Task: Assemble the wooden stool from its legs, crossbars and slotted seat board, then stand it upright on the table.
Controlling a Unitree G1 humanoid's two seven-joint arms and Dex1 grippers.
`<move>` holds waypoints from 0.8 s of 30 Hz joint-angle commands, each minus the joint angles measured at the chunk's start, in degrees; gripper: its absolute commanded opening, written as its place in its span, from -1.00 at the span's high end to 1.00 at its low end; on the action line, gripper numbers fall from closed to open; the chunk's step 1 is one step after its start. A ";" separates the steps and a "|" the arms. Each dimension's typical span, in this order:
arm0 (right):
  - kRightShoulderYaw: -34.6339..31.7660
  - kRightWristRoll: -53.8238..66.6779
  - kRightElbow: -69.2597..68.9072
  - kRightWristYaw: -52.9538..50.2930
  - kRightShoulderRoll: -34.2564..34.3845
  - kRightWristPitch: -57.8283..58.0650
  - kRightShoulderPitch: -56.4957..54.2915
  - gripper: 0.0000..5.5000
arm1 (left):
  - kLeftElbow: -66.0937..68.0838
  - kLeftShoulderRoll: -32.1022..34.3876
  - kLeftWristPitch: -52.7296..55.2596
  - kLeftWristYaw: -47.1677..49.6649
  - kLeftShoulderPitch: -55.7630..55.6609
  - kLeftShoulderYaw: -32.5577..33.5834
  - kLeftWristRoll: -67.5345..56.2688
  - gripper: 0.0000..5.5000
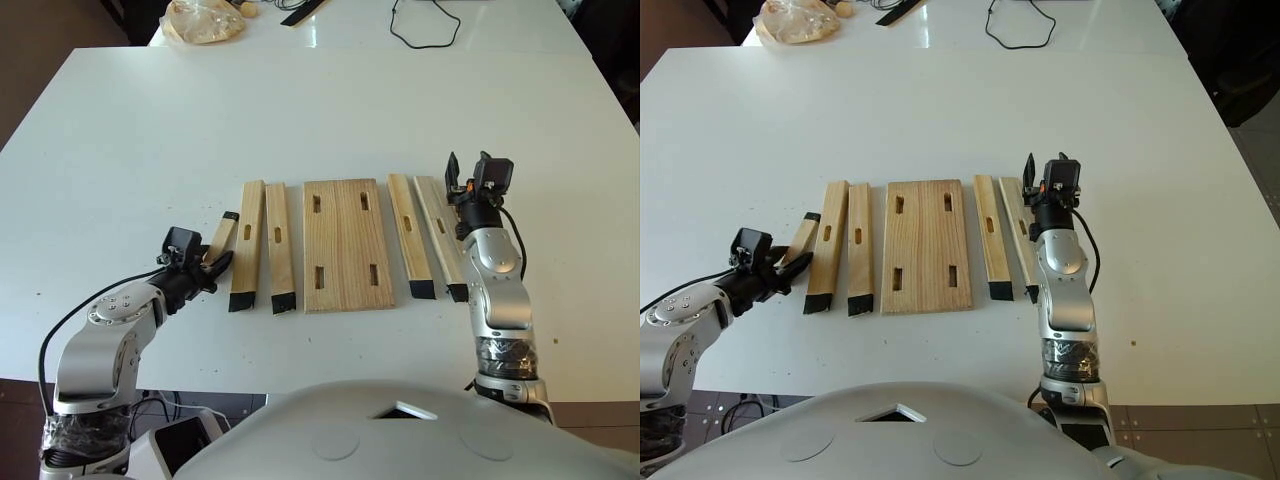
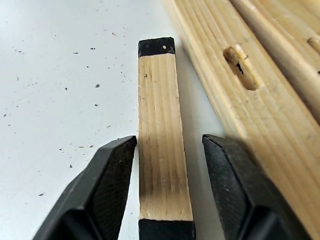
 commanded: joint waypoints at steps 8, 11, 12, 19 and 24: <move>-0.18 0.24 -1.68 -0.54 0.65 0.18 0.61 0.04 | 4.87 1.69 0.36 -0.60 1.87 -0.46 1.65 0.52; -0.57 0.52 -2.88 -0.41 0.50 0.20 0.17 0.04 | 6.14 1.05 -1.63 0.37 -0.71 1.94 1.18 0.52; -0.82 1.12 -3.57 0.02 0.41 0.16 -0.09 0.04 | 6.18 1.03 -3.71 0.14 -2.04 2.43 1.18 0.52; -5.64 15.54 -10.71 10.95 -3.68 2.28 -5.83 0.04 | -3.61 -0.13 -14.82 -6.68 -16.92 6.26 -9.97 0.52; -10.99 37.20 -13.10 24.46 -12.64 14.23 -15.05 0.04 | -10.35 -0.16 -10.11 -6.57 -27.49 7.21 -26.14 0.52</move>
